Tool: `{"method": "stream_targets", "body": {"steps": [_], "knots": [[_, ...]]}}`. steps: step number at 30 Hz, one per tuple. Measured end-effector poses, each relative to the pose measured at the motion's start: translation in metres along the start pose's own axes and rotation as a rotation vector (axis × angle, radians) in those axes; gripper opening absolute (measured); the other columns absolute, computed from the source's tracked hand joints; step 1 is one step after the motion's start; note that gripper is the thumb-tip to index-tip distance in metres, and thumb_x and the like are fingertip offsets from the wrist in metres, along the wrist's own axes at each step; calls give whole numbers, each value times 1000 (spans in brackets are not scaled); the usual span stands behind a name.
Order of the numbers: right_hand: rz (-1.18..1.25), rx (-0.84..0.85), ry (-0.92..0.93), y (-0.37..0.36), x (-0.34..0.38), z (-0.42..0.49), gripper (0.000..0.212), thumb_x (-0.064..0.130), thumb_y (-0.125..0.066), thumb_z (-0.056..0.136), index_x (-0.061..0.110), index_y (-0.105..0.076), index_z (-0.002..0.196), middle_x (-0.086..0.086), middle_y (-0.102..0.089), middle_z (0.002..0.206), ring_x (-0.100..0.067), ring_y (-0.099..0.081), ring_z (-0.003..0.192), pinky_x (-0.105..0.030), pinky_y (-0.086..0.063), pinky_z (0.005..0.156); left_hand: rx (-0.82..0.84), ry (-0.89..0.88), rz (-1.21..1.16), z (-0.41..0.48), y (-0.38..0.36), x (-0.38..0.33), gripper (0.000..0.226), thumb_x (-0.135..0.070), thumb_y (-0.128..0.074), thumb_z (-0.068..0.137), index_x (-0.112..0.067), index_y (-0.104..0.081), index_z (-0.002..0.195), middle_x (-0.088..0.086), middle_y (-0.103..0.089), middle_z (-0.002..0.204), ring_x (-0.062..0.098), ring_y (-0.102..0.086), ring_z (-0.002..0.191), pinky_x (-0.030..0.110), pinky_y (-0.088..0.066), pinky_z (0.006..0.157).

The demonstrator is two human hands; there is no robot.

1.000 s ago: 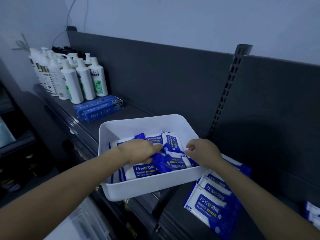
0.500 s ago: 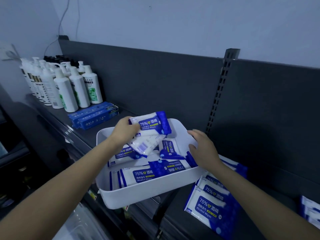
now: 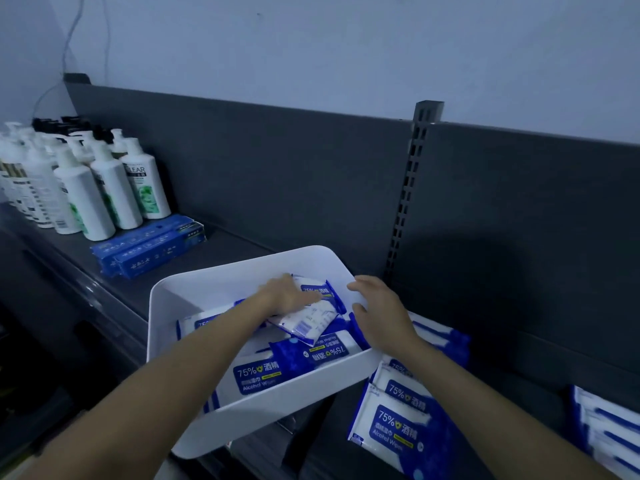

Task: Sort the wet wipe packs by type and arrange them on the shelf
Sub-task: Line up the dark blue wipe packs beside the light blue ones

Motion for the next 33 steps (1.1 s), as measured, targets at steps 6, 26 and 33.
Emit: {"method": "stream_targets", "body": {"steps": [6,26,33], "knots": [[-7,8,2,0,0,3,36,12,-47,97,15,-50,134,4,-36,147,-8,-45,126,-10,-30,92,217,31,-173,-3,-11,9,58,-66,-69,70,-17,-62,100,5,-69,104,19,-64,91,32,-49,86],[-275,91,257,-2,46,4,40,14,-43,98,13,-45,138,0,-35,149,-15,-36,135,-23,-31,106,-339,-101,-1084,-53,100,70,31,4,-76,73,-9,-63,98,13,-74,84,26,-72,67,38,-58,57],[-440,597,269,-67,55,36,51,14,-69,80,17,-50,127,-1,-50,127,-24,-50,118,-36,-46,92,-439,-97,-1099,-78,110,114,41,-3,-79,72,-10,-61,107,9,-75,89,26,-73,74,39,-59,62]]}}
Point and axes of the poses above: each hand's wrist, its own z-axis towards the middle knuckle, its own y-axis out of the back of the hand, x = y × z, the point moved 10 cm from there along z, towards the middle knuckle
